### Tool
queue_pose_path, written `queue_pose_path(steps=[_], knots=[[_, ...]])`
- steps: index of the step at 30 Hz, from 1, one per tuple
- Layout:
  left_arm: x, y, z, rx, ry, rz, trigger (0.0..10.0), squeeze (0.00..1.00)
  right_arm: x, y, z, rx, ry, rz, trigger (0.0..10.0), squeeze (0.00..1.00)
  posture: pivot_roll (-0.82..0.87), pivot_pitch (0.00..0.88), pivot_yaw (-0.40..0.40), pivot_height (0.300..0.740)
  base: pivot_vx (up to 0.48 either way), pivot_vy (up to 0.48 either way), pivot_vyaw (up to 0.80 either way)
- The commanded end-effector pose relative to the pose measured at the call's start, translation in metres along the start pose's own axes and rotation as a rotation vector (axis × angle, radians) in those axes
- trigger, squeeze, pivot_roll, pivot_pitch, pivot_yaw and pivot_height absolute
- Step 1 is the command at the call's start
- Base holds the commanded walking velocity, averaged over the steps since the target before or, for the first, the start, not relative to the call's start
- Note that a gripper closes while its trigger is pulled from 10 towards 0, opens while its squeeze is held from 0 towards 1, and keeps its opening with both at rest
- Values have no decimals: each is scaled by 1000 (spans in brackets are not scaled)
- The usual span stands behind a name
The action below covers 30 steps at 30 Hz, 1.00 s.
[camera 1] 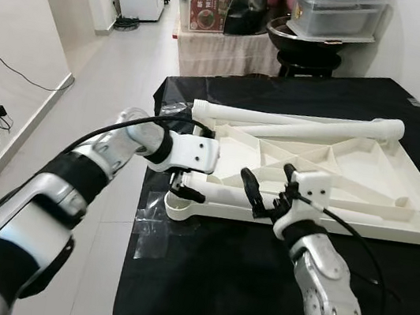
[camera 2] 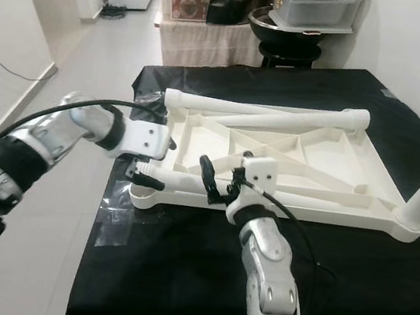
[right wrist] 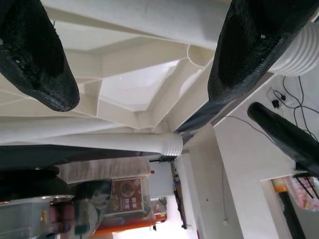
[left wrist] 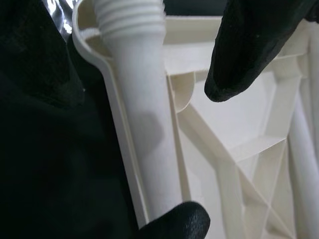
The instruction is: Building children table
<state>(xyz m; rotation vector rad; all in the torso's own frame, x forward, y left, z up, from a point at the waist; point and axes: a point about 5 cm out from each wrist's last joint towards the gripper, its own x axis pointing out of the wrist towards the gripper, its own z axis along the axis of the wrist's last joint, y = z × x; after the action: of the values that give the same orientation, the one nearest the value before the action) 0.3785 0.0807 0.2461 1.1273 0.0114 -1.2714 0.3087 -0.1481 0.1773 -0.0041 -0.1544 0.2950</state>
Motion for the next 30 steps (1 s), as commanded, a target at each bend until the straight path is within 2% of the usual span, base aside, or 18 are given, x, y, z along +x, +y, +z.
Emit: queue_pose_path(steps=[1,2,4,5,10,11,13,22,23,30], knots=[[1,-3,-7,-6,36,-21,10000,0,-2,6,-1,3,9,14,10000,0,-122,118,143,740,0,0,0],[4,-3,-8,2,62,-23,10000,0,-6,6,-1,6,14,8,10000,0,-132,147,157,740,0,0,0],[6,-2,-10,10,81,-23,10000,0,-9,7,-1,7,16,4,10000,0,-132,147,157,740,0,0,0],[7,0,-10,29,109,-19,10000,0,-14,7,0,7,18,-2,10000,0,-140,187,173,740,0,0,0],[9,2,-11,56,145,-18,10000,0,-25,6,2,4,28,-20,10000,0,-146,208,182,740,0,0,0],[11,3,-10,70,157,-13,10000,0,-29,3,3,2,31,-35,10000,0,-156,243,197,740,0,0,0],[16,5,-7,96,172,2,10000,0,-36,0,5,0,37,-55,10000,0,-157,254,200,740,0,0,0],[24,6,1,131,180,-19,10000,0,-41,0,8,4,45,-71,10000,0,-161,267,213,740,0,0,0],[25,6,1,120,189,-33,0,0,-41,1,9,7,48,-76,10000,0,-159,267,216,740,0,0,0],[26,9,4,112,182,-34,0,0,-42,1,10,12,58,-86,10000,0,-154,261,217,740,0,0,0]])
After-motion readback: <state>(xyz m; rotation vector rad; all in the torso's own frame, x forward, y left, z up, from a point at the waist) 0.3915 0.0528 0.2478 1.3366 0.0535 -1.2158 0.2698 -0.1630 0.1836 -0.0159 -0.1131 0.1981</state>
